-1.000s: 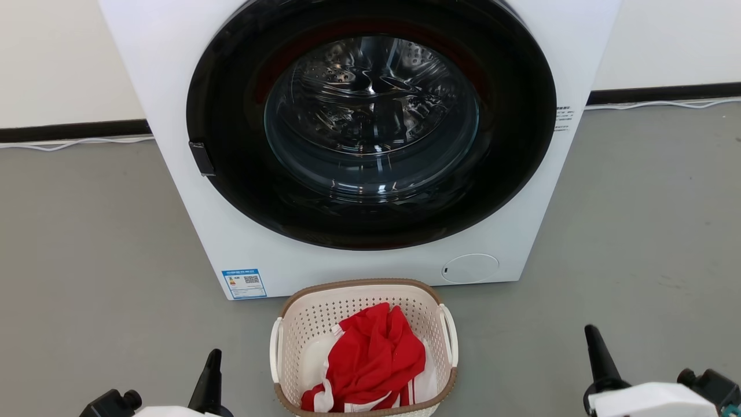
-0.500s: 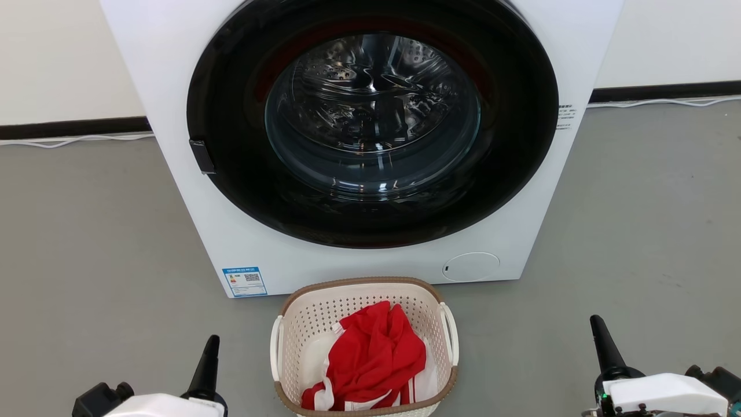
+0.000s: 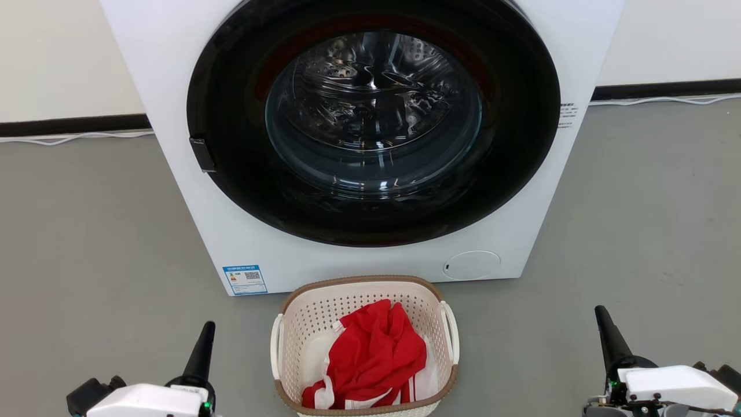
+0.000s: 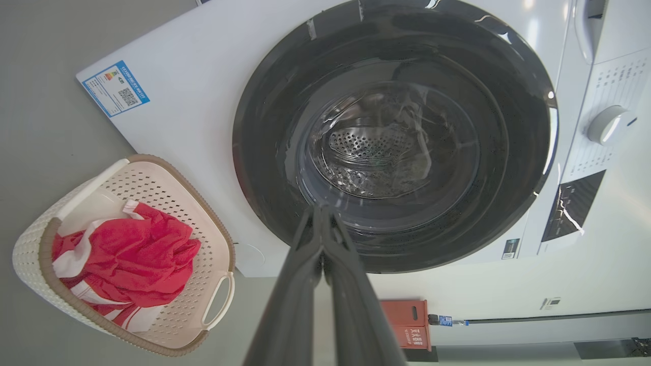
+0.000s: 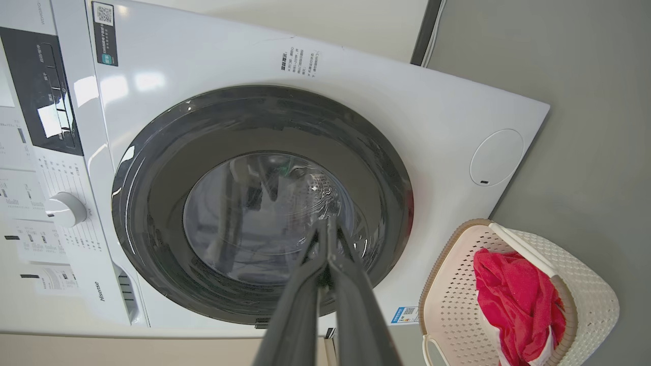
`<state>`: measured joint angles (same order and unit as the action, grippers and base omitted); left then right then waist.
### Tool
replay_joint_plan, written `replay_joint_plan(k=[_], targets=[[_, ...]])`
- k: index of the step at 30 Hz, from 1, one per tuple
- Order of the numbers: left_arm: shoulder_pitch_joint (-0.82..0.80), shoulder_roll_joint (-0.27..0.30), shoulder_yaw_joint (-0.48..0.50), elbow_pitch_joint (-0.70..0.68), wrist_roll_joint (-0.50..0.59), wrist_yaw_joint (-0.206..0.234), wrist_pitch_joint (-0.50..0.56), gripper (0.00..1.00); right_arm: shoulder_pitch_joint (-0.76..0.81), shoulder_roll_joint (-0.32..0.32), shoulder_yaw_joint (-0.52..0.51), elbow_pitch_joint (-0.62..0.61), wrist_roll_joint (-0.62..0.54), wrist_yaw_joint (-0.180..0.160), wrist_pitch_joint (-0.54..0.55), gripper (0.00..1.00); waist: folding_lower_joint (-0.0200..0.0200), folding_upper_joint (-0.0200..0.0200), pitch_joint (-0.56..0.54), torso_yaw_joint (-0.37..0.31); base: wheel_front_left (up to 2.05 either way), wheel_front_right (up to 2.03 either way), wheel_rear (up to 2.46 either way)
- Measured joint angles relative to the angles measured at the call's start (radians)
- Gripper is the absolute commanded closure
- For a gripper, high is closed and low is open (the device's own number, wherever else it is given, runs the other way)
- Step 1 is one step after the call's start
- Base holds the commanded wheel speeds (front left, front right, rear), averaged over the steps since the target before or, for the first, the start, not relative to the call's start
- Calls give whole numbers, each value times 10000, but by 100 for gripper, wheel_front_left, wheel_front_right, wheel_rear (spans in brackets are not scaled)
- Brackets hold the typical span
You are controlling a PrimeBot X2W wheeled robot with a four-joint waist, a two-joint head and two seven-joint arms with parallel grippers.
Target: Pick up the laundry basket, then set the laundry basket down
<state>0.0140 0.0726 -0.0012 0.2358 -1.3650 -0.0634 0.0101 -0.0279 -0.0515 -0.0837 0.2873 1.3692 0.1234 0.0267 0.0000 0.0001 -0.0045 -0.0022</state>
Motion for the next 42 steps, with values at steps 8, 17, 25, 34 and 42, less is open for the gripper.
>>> replay_joint_plan(k=[8,17,25,34,42], targets=[[-268,-13,169,115,-1026,-267,267,100,-13,0,-127,-48,974,0,265,100,0,0,31,9,0,0,0],[-506,-35,330,222,-2090,-474,527,100,-212,0,-244,-113,1883,0,508,100,0,0,62,18,0,0,0],[-662,-50,449,291,-2706,-527,692,100,-261,0,-374,-119,2435,0,656,100,0,0,77,22,0,0,0],[-662,-67,489,293,-2711,-527,704,100,-381,0,-387,-138,2435,0,656,100,0,0,77,22,0,0,0],[-662,-84,516,293,-2709,-527,738,100,-381,2,-401,-138,2435,0,700,100,0,0,77,22,0,0,0]])
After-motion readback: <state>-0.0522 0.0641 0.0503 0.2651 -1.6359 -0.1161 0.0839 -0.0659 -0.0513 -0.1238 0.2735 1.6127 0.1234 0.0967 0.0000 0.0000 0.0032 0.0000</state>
